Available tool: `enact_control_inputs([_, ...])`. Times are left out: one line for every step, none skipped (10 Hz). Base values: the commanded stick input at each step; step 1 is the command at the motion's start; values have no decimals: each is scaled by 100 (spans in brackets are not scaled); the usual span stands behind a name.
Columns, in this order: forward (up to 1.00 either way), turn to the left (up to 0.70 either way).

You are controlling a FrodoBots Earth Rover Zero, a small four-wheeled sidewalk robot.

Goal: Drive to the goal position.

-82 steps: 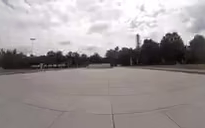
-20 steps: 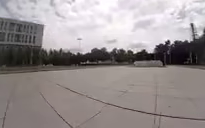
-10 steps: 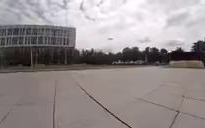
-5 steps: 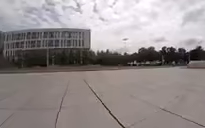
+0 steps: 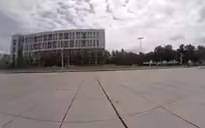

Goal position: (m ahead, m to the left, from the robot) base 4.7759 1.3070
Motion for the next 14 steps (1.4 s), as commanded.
enact_control_inputs([100,40])
enact_control_inputs([100,40])
enact_control_inputs([100,40])
enact_control_inputs([100,40])
enact_control_inputs([100,40])
enact_control_inputs([100,40])
enact_control_inputs([100,40])
enact_control_inputs([100,40])
enact_control_inputs([100,40])
enact_control_inputs([100,40])
enact_control_inputs([100,40])
enact_control_inputs([100,40])
enact_control_inputs([100,40])
enact_control_inputs([100,40])
